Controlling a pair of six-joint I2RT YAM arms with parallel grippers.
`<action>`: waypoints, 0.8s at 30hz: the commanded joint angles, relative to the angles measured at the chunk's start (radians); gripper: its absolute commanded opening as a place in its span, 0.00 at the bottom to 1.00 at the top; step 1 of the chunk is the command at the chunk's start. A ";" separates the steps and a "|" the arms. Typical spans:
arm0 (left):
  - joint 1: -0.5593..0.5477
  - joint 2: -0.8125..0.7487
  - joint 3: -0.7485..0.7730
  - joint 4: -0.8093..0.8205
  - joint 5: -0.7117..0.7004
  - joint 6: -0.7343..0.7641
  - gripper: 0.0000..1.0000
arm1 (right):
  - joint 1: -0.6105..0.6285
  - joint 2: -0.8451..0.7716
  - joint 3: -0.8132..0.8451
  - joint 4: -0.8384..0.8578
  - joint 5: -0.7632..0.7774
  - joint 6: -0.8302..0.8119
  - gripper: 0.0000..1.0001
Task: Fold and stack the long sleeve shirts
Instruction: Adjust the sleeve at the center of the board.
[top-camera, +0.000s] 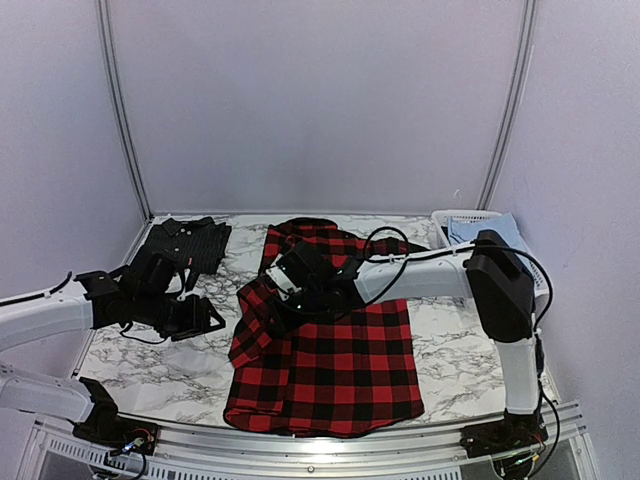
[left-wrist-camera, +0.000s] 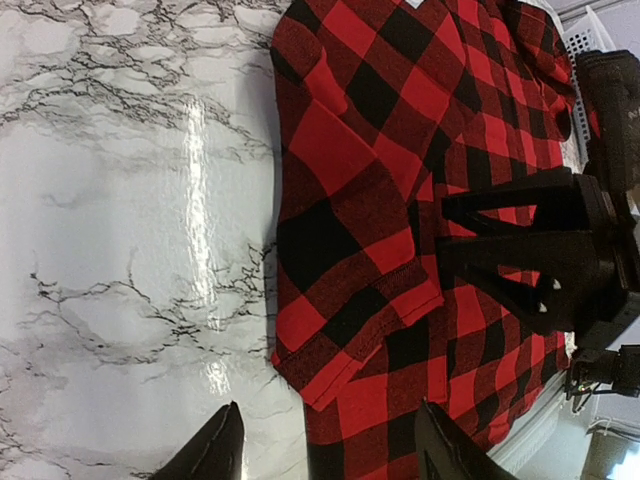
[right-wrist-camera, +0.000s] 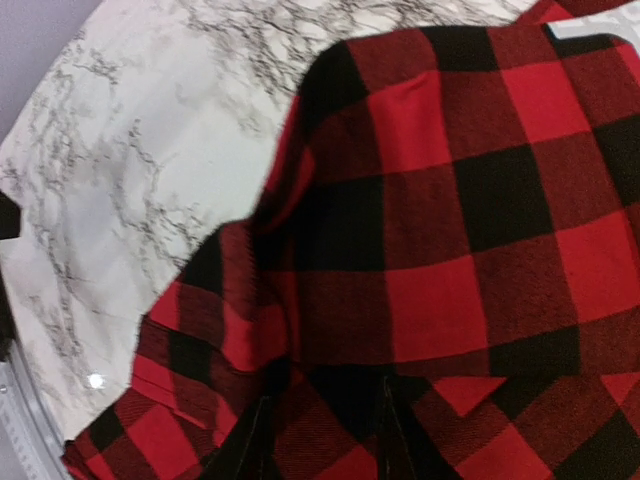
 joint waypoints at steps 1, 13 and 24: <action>-0.054 0.022 0.023 -0.019 0.005 0.016 0.60 | 0.002 -0.021 -0.024 -0.030 0.222 0.004 0.29; -0.054 -0.026 0.042 -0.142 -0.233 -0.041 0.66 | 0.115 0.103 0.191 -0.021 0.016 -0.117 0.32; 0.011 -0.029 0.021 -0.131 -0.187 -0.026 0.81 | 0.073 0.154 0.312 0.022 -0.152 -0.084 0.50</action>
